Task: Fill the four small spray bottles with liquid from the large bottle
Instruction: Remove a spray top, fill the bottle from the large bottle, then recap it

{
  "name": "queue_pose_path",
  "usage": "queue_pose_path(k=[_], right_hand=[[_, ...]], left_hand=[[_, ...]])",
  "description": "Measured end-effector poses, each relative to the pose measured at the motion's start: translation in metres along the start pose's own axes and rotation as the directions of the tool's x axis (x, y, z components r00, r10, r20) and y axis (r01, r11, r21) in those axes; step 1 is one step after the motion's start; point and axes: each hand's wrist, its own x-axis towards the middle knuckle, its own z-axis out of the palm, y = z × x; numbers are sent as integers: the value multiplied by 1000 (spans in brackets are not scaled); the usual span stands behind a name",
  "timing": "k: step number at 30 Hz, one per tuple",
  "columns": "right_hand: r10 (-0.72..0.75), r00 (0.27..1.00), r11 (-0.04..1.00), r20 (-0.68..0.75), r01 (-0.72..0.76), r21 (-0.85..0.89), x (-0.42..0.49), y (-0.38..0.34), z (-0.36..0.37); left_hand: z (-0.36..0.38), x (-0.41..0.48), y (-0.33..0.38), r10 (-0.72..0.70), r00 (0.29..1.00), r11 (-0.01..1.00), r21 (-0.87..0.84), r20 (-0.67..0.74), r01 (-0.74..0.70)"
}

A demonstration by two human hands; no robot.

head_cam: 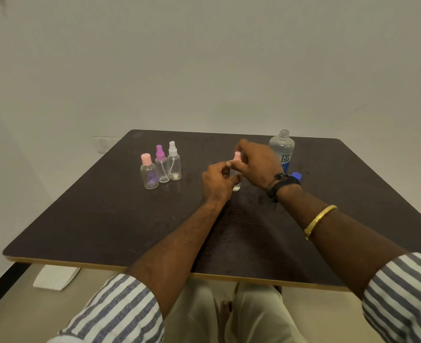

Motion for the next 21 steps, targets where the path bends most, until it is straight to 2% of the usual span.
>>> queue_pose_path(k=[1, 5, 8, 13, 17, 21], right_hand=[[-3, 1000, 1000, 1, 3, 14, -1, 0, 1], [-45, 999, 965, -12, 46, 260, -6, -2, 1], [-52, 997, 972, -49, 61, 227, -7, 1, 1], [11, 999, 995, -46, -6, 104, -7, 1, 7], [-42, 999, 967, -13, 44, 252, -11, -6, 6], [-30, 998, 970, -61, 44, 241, -12, -2, 6]], left_hand=[[-1, 0, 0, -7, 1000, 1000, -1, 1, 7], [-3, -2, 1, -4, 1000, 996, -85, 11, 5], [-2, -1, 0, 9, 1000, 998, -58, 14, -8], [-2, -1, 0, 3, 1000, 1000, -12, 0, -3], [-4, -3, 3, 18, 1000, 998, -60, -6, -18], [-3, -3, 1, 13, 1000, 997, -75, 14, -12]])
